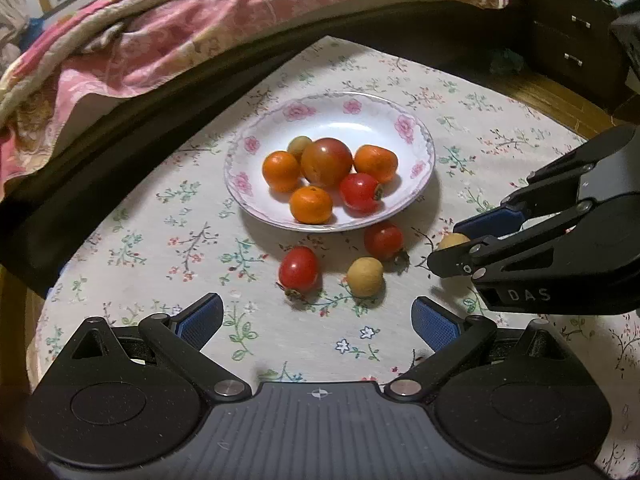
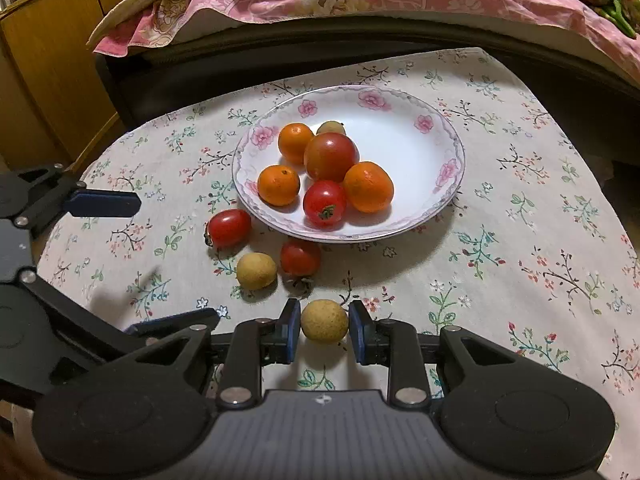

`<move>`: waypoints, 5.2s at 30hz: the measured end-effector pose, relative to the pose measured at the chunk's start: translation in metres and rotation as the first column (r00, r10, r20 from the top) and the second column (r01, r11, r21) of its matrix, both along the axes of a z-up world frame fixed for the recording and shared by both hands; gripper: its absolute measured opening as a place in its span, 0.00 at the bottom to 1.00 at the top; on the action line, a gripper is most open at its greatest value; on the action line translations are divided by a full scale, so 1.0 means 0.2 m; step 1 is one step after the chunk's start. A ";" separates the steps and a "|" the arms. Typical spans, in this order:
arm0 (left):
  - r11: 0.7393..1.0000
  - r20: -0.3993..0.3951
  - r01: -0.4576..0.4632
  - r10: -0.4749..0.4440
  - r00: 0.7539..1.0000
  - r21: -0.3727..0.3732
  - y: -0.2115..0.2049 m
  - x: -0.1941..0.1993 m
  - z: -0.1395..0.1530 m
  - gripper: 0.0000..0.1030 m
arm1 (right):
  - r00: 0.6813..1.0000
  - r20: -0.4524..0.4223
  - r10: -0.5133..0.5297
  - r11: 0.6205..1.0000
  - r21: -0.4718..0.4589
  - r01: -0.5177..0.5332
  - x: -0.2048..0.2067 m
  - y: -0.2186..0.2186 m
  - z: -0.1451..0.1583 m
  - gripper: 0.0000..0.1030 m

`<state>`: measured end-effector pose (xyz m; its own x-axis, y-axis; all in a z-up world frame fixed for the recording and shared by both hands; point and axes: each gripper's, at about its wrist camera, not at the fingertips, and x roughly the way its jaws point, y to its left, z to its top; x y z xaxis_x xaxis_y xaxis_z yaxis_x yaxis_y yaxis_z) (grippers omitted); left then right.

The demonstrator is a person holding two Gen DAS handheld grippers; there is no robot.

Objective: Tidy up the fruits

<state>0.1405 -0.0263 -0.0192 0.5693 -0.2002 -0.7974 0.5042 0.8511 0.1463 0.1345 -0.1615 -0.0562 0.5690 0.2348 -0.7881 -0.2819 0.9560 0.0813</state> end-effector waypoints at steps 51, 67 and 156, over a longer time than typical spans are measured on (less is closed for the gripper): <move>0.994 -0.082 0.043 -0.052 0.995 -0.100 -0.16 0.12 -0.14 0.49 | 0.999 -0.022 -0.045 0.997 0.054 0.046 -0.03 -0.19 0.03 0.29; 0.993 -0.108 0.081 -0.090 0.990 -0.081 -0.13 0.03 -0.13 0.36 | 0.998 -0.058 -0.004 1.000 0.029 0.006 -0.04 -0.14 -0.05 0.29; 0.983 0.021 -0.123 0.127 0.992 -0.137 -0.16 0.49 0.05 0.31 | 0.986 0.101 -0.135 0.989 0.069 0.128 0.48 -0.14 0.11 0.29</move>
<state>0.2385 -0.0584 -0.0088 0.6197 -0.2306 -0.7502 0.3898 0.9201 0.0391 0.2312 -0.1887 -0.0335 0.6772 0.1994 -0.7083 -0.1643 0.9793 0.1185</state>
